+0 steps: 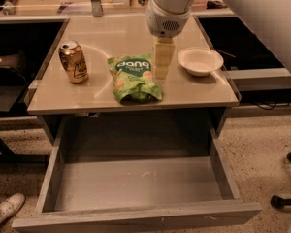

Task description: Place green rice chip bag into top drawer

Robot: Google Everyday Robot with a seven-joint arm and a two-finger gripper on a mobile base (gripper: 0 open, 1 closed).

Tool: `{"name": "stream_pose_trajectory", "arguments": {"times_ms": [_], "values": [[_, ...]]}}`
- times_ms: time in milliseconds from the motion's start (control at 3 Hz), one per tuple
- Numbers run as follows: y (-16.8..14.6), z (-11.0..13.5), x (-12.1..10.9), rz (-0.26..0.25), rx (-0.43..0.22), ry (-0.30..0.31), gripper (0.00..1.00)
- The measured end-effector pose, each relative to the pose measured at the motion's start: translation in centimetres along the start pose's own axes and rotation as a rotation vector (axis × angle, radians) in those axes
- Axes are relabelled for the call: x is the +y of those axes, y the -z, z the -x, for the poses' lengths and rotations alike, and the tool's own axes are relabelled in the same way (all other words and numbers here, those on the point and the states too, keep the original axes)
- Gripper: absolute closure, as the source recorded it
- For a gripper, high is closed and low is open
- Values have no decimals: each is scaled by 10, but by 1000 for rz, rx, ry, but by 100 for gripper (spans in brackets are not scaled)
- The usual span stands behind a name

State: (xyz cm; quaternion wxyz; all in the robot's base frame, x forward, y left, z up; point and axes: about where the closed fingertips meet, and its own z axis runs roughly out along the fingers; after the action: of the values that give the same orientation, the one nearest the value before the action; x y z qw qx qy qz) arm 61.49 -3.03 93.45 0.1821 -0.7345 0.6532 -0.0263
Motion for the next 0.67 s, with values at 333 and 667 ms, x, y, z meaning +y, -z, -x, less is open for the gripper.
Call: {"name": "stream_pose_trajectory", "arguments": {"times_ms": [333, 667], "values": [[-23, 4, 1, 56, -49, 13, 0], [-47, 8, -1, 121, -72, 29, 0]]}}
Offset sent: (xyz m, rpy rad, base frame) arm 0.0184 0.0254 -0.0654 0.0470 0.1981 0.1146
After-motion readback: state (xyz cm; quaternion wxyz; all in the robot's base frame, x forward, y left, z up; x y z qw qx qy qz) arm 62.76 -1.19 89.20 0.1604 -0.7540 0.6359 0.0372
